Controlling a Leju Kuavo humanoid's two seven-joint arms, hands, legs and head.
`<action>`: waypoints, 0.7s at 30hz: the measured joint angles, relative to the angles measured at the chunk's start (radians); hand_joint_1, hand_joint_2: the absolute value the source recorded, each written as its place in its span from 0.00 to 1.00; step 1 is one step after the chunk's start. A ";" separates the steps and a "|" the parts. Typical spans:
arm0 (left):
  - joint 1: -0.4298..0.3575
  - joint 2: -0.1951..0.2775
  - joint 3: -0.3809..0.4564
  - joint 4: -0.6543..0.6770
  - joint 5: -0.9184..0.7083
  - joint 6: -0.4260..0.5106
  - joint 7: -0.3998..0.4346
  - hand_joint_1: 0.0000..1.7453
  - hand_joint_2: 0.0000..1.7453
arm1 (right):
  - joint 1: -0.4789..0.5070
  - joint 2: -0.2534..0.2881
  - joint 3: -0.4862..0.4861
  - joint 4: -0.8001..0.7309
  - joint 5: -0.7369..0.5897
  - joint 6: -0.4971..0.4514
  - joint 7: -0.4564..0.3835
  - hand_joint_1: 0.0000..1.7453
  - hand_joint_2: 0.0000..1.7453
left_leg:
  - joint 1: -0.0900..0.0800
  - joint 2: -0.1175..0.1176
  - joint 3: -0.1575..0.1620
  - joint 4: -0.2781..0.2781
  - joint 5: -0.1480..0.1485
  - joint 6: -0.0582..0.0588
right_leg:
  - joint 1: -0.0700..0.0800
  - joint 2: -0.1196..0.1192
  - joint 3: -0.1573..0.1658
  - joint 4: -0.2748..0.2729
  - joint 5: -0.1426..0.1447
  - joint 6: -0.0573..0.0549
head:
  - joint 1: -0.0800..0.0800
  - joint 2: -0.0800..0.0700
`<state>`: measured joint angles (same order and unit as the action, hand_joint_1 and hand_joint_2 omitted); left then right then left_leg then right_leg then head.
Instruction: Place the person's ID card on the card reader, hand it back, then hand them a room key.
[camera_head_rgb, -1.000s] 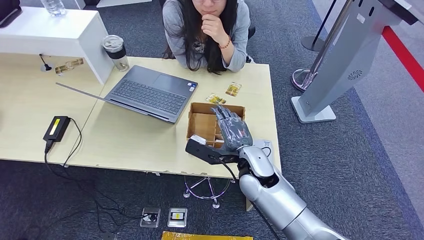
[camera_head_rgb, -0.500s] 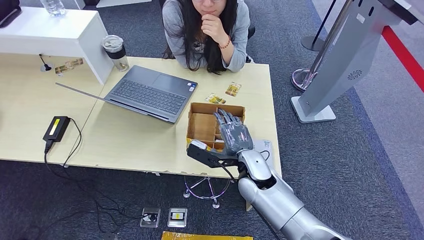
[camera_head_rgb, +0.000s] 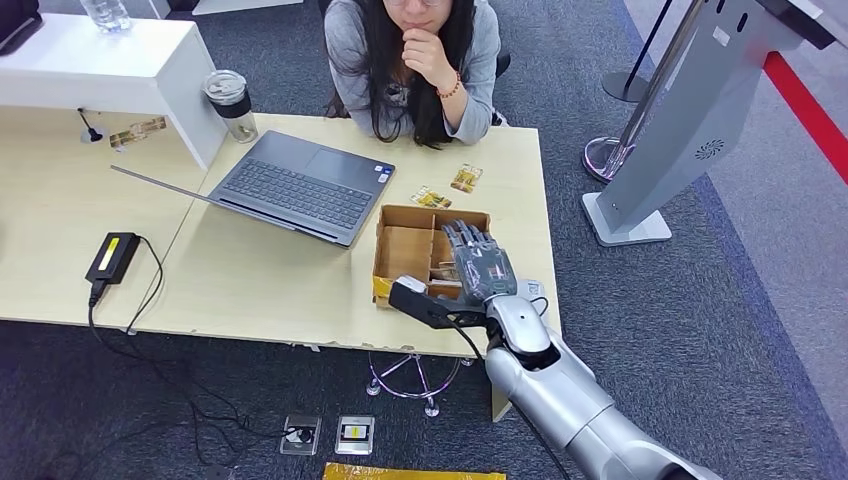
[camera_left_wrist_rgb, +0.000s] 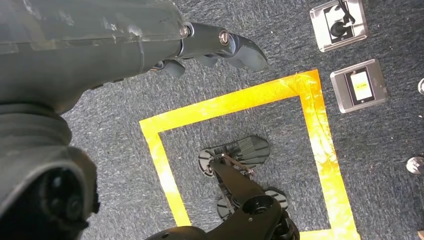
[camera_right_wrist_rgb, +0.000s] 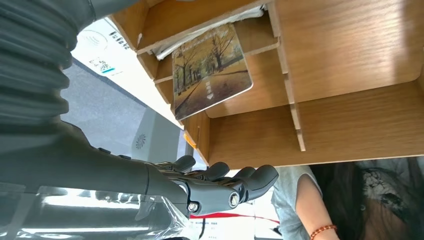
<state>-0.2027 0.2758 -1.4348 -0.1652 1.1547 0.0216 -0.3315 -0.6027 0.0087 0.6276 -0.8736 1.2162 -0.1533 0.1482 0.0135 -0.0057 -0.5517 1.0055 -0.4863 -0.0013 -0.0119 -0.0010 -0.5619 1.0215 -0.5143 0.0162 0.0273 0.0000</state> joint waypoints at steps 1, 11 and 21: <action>0.000 0.001 0.000 0.000 0.000 0.000 0.000 0.00 0.00 | 0.000 0.000 -0.002 0.000 0.001 0.001 0.001 0.00 1.00 | 0.000 0.000 0.000 0.000 0.000 0.000 | 0.000 0.000 0.000 0.000 0.000 0.000 | 0.000 0.000; 0.000 0.002 -0.001 0.000 0.000 -0.002 0.000 0.00 0.00 | 0.007 -0.007 -0.011 -0.007 0.002 0.017 0.001 0.00 1.00 | 0.000 0.000 0.000 0.000 0.000 0.000 | 0.000 0.000 0.000 0.000 0.000 0.000 | 0.000 0.000; 0.000 0.005 -0.001 0.000 0.000 -0.003 -0.002 0.00 0.00 | 0.031 -0.016 -0.012 -0.084 -0.006 0.072 0.003 0.00 1.00 | 0.000 0.000 0.000 0.000 0.000 0.000 | 0.000 0.000 0.000 0.000 0.000 0.000 | 0.000 0.000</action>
<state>-0.2027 0.2808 -1.4359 -0.1652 1.1547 0.0187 -0.3337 -0.5719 -0.0075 0.6152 -0.9580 1.2098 -0.0810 0.1511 0.0135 -0.0056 -0.5516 1.0055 -0.4863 -0.0014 -0.0118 -0.0007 -0.5619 1.0215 -0.5143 0.0162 0.0272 0.0000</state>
